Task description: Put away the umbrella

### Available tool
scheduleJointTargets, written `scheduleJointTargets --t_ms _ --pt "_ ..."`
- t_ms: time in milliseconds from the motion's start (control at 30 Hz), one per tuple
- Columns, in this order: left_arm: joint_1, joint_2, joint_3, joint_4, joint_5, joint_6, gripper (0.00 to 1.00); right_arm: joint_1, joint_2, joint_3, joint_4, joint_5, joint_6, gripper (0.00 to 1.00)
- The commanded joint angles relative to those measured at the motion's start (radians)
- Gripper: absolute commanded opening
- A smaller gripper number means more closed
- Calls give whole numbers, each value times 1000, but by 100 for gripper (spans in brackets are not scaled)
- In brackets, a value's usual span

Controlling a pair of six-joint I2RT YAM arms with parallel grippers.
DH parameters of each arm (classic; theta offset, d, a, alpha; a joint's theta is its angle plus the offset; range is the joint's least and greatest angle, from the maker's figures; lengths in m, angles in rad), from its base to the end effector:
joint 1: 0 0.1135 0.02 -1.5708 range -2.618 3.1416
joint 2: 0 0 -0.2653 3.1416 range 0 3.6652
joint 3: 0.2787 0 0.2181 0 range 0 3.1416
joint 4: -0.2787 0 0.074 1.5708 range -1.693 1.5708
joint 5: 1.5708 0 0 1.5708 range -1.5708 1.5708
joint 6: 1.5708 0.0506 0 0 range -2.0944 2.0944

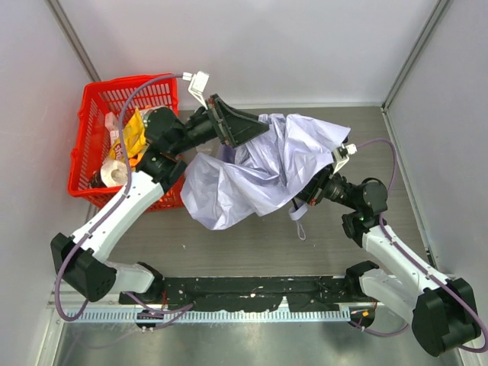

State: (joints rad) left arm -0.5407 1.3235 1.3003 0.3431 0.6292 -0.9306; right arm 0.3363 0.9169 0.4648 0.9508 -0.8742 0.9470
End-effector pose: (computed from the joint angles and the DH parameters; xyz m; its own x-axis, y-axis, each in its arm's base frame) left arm 0.2206 -0.1672 0.4620 -0.5568 -0.4220 -0.7155 0.7509 0.1125 -0.6507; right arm 0.1448 0.0917 0.3374 -0.4242 0.4034 -0.8107 -0.8616 0.0958 0.4985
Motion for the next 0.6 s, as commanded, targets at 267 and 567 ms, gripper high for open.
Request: scheduleJointTargets --t_ms 267,567 --pt "-51 -10 123 -215 -83 237 100 -5 -32 64 22 32 -51 0" --pt "-38 -158 -47 -175 -279 99 100 -6 -29 84 -3 23 -79 0"
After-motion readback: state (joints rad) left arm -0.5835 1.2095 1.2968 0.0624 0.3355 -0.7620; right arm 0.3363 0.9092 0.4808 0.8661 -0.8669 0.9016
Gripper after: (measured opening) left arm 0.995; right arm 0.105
